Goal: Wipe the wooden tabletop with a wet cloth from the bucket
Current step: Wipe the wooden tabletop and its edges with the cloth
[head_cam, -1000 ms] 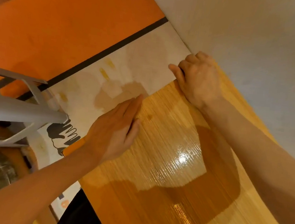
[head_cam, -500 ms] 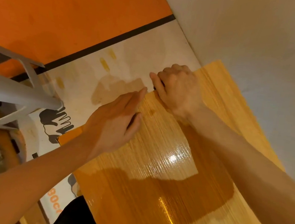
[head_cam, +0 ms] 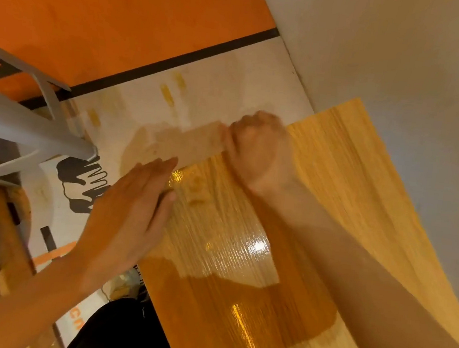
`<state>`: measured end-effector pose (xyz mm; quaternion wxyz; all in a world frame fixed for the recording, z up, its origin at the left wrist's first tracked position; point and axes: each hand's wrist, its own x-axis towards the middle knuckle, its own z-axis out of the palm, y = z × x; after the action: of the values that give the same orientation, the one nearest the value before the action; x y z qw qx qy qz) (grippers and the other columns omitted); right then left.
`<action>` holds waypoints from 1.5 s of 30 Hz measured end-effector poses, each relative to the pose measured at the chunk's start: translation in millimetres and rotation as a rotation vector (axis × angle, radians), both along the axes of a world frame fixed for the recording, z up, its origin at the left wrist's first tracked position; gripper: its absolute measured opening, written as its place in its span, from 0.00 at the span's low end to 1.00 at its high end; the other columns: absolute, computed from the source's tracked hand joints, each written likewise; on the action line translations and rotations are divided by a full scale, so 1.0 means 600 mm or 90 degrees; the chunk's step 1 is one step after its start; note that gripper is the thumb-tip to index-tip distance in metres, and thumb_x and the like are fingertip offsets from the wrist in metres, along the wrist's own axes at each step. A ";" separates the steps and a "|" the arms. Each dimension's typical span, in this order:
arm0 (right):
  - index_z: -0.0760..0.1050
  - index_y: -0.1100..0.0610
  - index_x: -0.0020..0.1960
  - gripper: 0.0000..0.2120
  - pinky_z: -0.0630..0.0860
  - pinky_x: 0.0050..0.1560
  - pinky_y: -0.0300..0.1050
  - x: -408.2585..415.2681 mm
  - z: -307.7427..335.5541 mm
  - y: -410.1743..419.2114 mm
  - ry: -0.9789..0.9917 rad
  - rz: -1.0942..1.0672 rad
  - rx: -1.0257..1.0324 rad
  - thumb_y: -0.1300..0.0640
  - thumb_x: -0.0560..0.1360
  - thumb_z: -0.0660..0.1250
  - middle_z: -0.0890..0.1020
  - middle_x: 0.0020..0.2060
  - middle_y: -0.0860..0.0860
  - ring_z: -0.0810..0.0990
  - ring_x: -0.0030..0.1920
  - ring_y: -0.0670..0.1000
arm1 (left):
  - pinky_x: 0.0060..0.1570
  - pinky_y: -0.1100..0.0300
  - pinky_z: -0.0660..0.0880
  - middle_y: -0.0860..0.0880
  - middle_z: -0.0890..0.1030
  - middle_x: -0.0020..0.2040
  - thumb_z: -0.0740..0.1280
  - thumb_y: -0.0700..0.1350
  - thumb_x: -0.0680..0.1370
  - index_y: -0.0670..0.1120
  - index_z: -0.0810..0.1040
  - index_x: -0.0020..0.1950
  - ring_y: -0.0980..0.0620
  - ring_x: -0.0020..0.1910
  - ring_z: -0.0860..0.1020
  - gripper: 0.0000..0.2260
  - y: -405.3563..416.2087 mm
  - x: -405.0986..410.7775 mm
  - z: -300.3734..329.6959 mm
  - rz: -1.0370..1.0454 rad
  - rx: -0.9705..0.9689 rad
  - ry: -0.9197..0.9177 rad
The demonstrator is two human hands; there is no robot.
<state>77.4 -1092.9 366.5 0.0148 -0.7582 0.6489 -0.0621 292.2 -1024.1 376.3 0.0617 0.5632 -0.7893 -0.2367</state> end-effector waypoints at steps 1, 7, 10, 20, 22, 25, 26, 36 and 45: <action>0.80 0.58 0.37 0.26 0.74 0.49 0.51 0.022 -0.003 0.010 -0.028 0.043 -0.009 0.48 0.80 0.50 0.82 0.34 0.54 0.79 0.41 0.59 | 0.66 0.51 0.69 0.41 0.76 0.70 0.54 0.52 0.84 0.43 0.68 0.77 0.41 0.67 0.76 0.23 0.005 -0.003 -0.006 -0.016 -0.019 -0.023; 0.82 0.59 0.45 0.20 0.62 0.65 0.45 -0.148 0.027 -0.028 -0.086 -0.026 0.079 0.50 0.83 0.55 0.84 0.44 0.55 0.76 0.51 0.55 | 0.65 0.49 0.72 0.40 0.77 0.68 0.53 0.51 0.84 0.40 0.67 0.77 0.40 0.65 0.76 0.24 0.003 -0.008 -0.025 -0.032 -0.089 -0.056; 0.81 0.60 0.44 0.21 0.51 0.77 0.53 -0.159 0.017 -0.035 -0.061 -0.195 0.047 0.50 0.82 0.54 0.83 0.46 0.56 0.77 0.54 0.56 | 0.65 0.49 0.71 0.40 0.78 0.67 0.53 0.50 0.84 0.39 0.67 0.77 0.41 0.64 0.77 0.24 0.000 -0.010 -0.031 -0.045 -0.101 -0.034; 0.71 0.58 0.70 0.24 0.53 0.76 0.53 -0.075 -0.010 0.033 -0.144 -0.024 0.011 0.46 0.82 0.52 0.73 0.69 0.54 0.65 0.73 0.55 | 0.61 0.51 0.73 0.42 0.78 0.66 0.54 0.50 0.84 0.40 0.67 0.77 0.42 0.62 0.77 0.24 0.003 -0.011 -0.032 -0.030 -0.107 -0.018; 0.67 0.59 0.73 0.22 0.49 0.77 0.53 -0.127 -0.003 0.022 -0.192 -0.195 -0.001 0.49 0.83 0.53 0.68 0.73 0.55 0.59 0.76 0.55 | 0.59 0.54 0.71 0.42 0.79 0.65 0.55 0.50 0.84 0.40 0.69 0.76 0.43 0.61 0.78 0.23 0.003 -0.010 -0.034 -0.029 -0.119 -0.013; 0.64 0.60 0.74 0.21 0.46 0.77 0.54 -0.058 -0.006 0.042 -0.260 -0.346 -0.044 0.53 0.83 0.54 0.64 0.75 0.55 0.55 0.77 0.57 | 0.58 0.55 0.70 0.42 0.80 0.63 0.55 0.49 0.84 0.40 0.71 0.75 0.43 0.58 0.79 0.23 0.004 -0.010 -0.034 -0.025 -0.135 -0.011; 0.65 0.60 0.74 0.21 0.47 0.77 0.55 -0.015 -0.009 0.062 -0.251 -0.321 -0.053 0.54 0.83 0.54 0.65 0.74 0.56 0.55 0.77 0.58 | 0.58 0.54 0.72 0.43 0.80 0.63 0.54 0.50 0.84 0.40 0.71 0.75 0.43 0.59 0.79 0.23 0.003 -0.010 -0.032 -0.024 -0.130 -0.015; 0.62 0.59 0.75 0.23 0.49 0.77 0.58 -0.124 0.001 0.121 -0.214 -0.377 -0.032 0.51 0.83 0.52 0.62 0.76 0.54 0.54 0.78 0.55 | 0.56 0.50 0.76 0.44 0.81 0.63 0.55 0.50 0.84 0.40 0.71 0.74 0.44 0.58 0.80 0.22 -0.004 -0.010 -0.040 -0.040 -0.121 0.024; 0.64 0.57 0.75 0.21 0.49 0.78 0.53 0.096 0.003 0.213 -0.162 -0.107 0.011 0.52 0.83 0.53 0.63 0.75 0.52 0.54 0.78 0.53 | 0.57 0.55 0.73 0.45 0.81 0.61 0.56 0.48 0.83 0.40 0.73 0.73 0.46 0.57 0.79 0.21 -0.004 -0.008 -0.041 -0.033 -0.164 0.079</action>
<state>134.9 -965.3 368.0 0.0982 -0.6869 0.7037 -0.1530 287.2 -1026.8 351.5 0.1758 0.5141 -0.8224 -0.1689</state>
